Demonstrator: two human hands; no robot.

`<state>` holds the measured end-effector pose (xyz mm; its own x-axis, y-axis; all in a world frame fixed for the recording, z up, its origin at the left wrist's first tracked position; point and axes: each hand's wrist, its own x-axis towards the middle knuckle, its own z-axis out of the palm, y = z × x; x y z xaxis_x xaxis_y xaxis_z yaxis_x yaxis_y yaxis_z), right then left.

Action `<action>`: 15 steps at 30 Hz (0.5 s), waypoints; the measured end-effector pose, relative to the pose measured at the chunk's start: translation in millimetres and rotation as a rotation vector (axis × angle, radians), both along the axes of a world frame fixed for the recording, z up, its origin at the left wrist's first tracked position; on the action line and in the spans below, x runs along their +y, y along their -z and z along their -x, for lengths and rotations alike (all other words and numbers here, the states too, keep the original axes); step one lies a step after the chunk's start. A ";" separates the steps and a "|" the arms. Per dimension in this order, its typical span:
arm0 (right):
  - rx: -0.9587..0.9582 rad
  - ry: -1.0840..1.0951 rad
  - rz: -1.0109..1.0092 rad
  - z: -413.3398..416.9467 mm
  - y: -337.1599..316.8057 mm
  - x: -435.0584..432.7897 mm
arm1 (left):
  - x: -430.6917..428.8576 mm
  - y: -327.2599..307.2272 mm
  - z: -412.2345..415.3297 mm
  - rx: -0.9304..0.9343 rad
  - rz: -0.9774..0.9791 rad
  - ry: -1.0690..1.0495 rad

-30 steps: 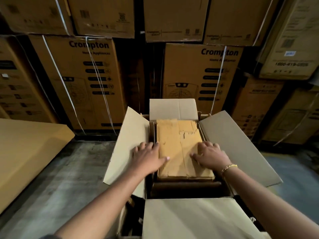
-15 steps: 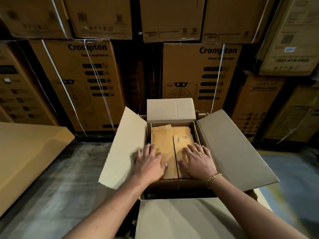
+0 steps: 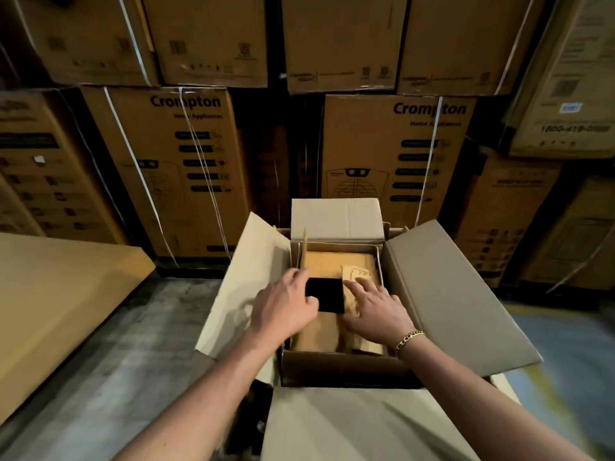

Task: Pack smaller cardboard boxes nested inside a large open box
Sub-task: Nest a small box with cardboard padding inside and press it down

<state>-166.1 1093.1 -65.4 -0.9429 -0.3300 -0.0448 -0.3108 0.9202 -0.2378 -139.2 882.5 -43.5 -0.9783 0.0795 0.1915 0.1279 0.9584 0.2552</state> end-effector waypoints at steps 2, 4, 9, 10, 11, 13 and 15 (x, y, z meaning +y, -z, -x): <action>0.057 -0.056 0.006 1.4 -11.2 0.2 | -23.3 -4.3 -1.9 0.010 0.049 -0.018; 0.111 -0.089 -0.033 3.3 -25.8 4.3 | -40.5 -3.1 -6.9 -0.012 0.198 -0.050; 0.237 0.045 -0.209 6.3 -45.4 45.8 | -45.5 7.9 -24.2 0.007 0.373 0.027; 0.217 0.099 -0.279 6.4 -46.0 58.3 | -42.0 11.2 -26.4 0.020 0.424 0.067; 0.177 0.136 -0.358 5.4 -44.6 69.7 | -36.8 14.3 -28.1 0.021 0.482 0.105; 0.101 0.140 -0.498 -1.1 -34.1 85.4 | -25.1 20.3 -29.0 -0.020 0.582 0.166; 0.088 0.107 -0.550 -12.4 -15.9 88.1 | -14.5 25.8 -26.3 -0.104 0.601 0.199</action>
